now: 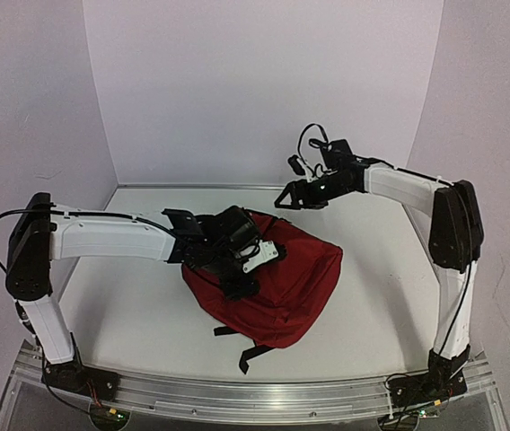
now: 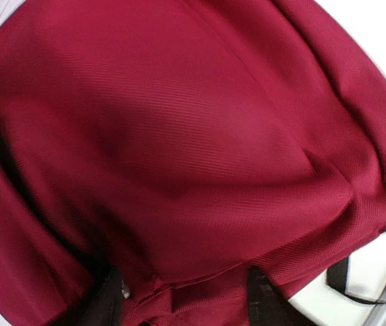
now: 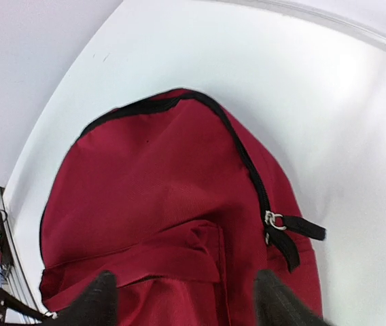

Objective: Pack the student bag
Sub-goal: Adjust the student bag at the center of the board.

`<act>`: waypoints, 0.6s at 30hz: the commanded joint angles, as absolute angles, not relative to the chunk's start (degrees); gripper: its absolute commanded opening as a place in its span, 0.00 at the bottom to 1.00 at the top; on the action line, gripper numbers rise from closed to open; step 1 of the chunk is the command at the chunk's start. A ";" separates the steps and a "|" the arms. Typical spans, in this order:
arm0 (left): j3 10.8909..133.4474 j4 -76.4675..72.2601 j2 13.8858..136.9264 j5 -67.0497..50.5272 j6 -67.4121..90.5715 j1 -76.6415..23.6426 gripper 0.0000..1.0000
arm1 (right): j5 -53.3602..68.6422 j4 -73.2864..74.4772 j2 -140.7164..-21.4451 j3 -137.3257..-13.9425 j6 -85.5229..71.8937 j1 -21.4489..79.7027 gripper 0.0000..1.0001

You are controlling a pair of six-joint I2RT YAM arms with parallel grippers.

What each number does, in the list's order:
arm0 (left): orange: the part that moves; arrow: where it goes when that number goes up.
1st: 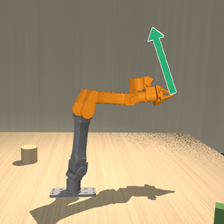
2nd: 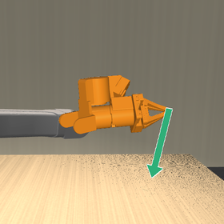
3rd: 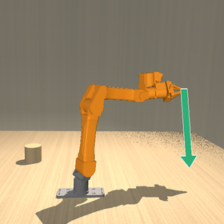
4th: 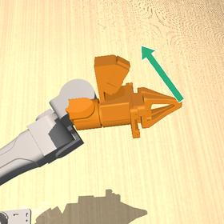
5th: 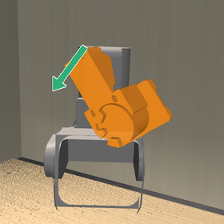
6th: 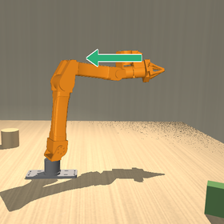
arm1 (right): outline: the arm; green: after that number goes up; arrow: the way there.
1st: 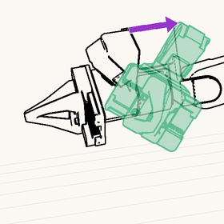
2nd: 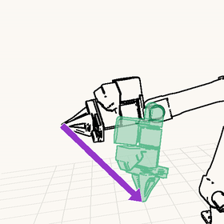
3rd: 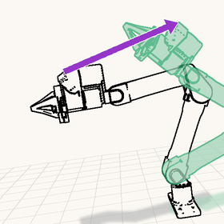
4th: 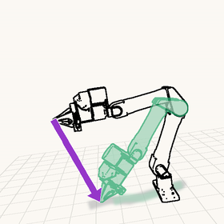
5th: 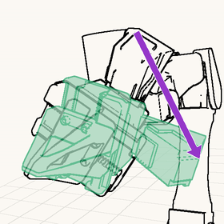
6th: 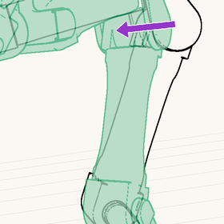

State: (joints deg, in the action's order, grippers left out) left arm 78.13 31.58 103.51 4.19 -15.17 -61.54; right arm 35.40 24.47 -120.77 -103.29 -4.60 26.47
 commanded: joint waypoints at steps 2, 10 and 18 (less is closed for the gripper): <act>81.41 28.44 94.24 1.03 -1.30 -51.62 0.92 | 36.69 25.15 -101.59 -93.54 -3.12 23.32 0.88; 86.90 24.45 97.18 -2.23 10.53 -35.14 1.00 | 47.25 30.56 -85.55 -72.54 7.30 26.91 0.98; 107.69 32.19 118.07 -7.06 13.56 -28.02 1.00 | 36.54 36.02 -88.15 -68.55 16.38 40.46 0.94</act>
State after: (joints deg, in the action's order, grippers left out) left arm 98.65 26.93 109.28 -3.28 10.29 -29.92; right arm 40.42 32.24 -86.07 -69.31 10.36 37.50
